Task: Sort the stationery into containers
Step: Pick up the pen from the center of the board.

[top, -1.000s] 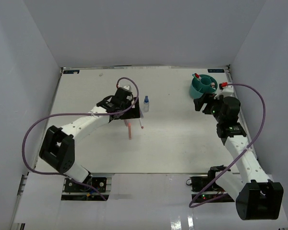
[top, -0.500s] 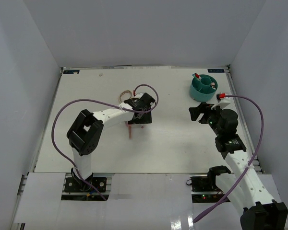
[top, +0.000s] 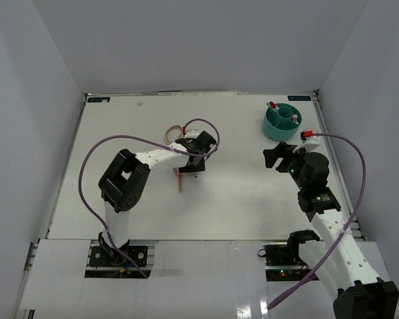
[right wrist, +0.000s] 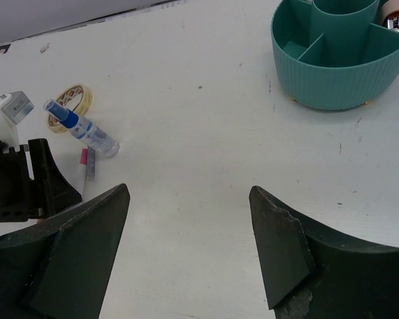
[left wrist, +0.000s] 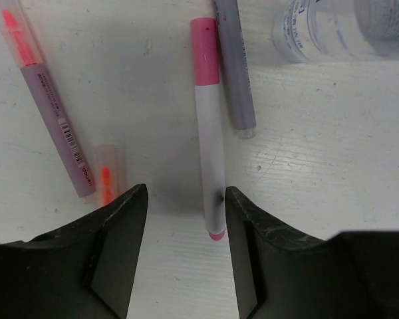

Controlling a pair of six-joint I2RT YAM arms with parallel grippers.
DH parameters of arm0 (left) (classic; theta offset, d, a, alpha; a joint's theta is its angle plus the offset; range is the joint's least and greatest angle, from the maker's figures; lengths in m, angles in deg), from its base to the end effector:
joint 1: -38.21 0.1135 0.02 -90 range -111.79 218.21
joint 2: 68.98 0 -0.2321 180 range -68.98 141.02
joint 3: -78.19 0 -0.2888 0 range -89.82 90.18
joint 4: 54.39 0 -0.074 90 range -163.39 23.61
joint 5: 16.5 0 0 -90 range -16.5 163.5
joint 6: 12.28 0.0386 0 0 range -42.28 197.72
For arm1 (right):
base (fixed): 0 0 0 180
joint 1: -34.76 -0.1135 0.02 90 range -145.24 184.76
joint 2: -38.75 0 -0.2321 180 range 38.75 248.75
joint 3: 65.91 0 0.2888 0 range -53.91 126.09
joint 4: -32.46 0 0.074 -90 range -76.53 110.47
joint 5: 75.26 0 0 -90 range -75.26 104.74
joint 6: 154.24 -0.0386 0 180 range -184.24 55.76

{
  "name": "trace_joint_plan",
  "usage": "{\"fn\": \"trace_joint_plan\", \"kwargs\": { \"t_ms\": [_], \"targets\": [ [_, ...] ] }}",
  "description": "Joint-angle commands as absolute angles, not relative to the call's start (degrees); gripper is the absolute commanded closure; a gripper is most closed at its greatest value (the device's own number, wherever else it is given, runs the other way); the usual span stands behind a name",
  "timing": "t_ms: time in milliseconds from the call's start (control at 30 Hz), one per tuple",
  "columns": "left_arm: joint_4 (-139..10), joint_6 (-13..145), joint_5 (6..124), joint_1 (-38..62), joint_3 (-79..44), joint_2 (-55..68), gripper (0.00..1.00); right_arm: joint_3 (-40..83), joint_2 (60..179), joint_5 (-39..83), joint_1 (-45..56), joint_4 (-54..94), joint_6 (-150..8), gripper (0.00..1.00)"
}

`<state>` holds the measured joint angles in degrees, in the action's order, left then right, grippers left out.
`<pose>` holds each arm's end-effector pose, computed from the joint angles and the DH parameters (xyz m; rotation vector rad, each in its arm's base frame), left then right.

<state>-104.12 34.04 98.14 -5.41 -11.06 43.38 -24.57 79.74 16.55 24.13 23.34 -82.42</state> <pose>0.3091 -0.2724 0.1184 -0.0951 2.6114 0.1165 0.2404 0.0464 0.2503 0.0910 1.7378 0.3978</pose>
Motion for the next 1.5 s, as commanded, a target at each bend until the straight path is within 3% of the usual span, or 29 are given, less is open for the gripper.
{"fn": "trace_joint_plan", "kwargs": {
  "t_ms": [0, 733, 1233, 1467],
  "targets": [
    [-103.3, 33.0, 100.6, -5.5, -9.4, 43.2, 0.40, -24.3, 79.4, 15.7, 23.9, 24.7, -82.1, 0.21],
    [-98.6, 34.5, 98.1, -2.2, -14.2, 42.6, 0.53, -24.6, 79.4, 15.4, 23.9, 24.8, -81.8, 0.21],
    [-97.4, 36.6, 96.0, -1.1, -13.8, 43.7, 0.56, -24.6, 79.7, 15.4, 23.9, 24.8, -81.7, 0.21],
    [-96.3, 36.6, 94.9, -0.2, -15.7, 43.0, 0.64, -24.6, 79.7, 15.4, 23.9, 24.9, -81.7, 0.21]
  ]
}}
